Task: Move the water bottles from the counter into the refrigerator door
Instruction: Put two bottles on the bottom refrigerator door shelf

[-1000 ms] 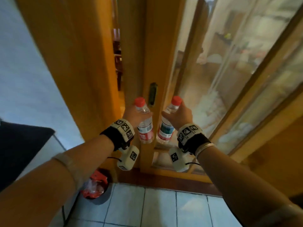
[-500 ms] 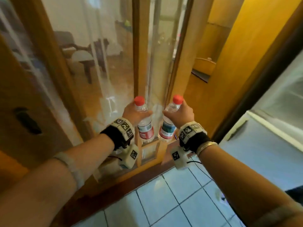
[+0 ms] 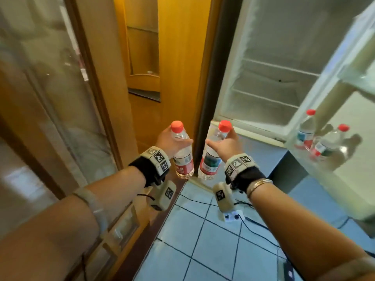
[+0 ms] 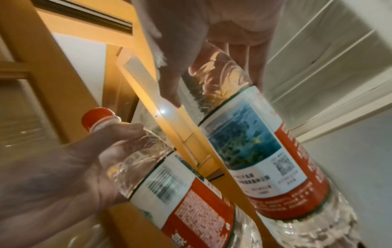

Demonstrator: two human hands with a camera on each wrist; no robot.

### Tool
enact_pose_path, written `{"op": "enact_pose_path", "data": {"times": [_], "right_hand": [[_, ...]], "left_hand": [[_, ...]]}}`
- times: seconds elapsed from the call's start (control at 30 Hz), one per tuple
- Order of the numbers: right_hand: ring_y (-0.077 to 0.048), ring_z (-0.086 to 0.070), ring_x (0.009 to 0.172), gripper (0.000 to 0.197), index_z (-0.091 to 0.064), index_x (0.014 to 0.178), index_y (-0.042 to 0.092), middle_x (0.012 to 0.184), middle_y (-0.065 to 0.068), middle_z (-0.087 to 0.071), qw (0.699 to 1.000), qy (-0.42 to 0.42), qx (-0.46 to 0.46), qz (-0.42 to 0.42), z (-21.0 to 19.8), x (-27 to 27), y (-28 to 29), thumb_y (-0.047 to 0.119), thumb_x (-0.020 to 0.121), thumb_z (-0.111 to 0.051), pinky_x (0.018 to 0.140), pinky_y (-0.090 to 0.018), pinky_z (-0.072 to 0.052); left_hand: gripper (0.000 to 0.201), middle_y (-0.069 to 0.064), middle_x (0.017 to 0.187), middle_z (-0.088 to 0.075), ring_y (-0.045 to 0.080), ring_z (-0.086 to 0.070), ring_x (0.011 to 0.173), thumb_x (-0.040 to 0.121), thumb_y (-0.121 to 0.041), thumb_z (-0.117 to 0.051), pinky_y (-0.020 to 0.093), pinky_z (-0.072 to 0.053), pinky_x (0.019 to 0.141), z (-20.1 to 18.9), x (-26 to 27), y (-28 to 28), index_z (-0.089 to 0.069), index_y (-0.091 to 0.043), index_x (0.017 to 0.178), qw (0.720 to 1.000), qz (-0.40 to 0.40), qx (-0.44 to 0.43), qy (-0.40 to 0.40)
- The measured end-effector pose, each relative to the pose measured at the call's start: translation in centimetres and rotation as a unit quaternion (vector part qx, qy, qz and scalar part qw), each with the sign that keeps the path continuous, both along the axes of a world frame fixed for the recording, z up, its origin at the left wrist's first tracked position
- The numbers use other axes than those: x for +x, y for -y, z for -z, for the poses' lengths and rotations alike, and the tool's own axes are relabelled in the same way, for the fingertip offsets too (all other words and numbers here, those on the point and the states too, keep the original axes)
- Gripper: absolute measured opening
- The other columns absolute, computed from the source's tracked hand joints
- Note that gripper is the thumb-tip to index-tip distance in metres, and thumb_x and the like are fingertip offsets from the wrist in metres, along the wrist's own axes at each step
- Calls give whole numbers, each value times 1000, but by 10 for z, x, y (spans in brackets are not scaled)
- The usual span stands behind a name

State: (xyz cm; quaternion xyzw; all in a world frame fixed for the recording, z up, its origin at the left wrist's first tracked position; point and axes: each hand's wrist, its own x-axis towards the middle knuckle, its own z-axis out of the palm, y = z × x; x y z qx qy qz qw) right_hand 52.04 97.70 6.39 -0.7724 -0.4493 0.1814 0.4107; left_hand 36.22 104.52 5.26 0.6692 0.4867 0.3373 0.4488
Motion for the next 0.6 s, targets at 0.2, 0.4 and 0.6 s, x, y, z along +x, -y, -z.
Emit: {"op": "enact_pose_path", "data": {"times": [0.2,0.4,0.6], "right_hand": [[-27,-62,99,48,-51,113,15,110,-7,-66,991,30,-11,126,-10,66,15,37,76,-72,83,-27,-44],[-27,-67,90,44,-65,103,8,98,-11,-71,966,44,-20,252,-12,138,45,40,74,-73,83,-35,-54],[-30,-66,93,37,-67,96,6,99,-13,-71,940,35,3,341,-21,212,73,35,74,-73,84,-36,-53]], "left_hand": [[34,-1,95,-62,18,-60,91,72,-21,-76,35,-48,84,-11,86,-23,-52,-23,97,993,106,-25,46],[38,9,103,-64,25,-61,98,71,-18,-76,44,-49,93,-15,178,-20,-55,-16,102,974,218,-29,49],[40,7,99,-67,25,-65,94,69,-26,-78,42,-51,91,-15,281,-11,-57,-16,101,955,293,-1,41]]}}
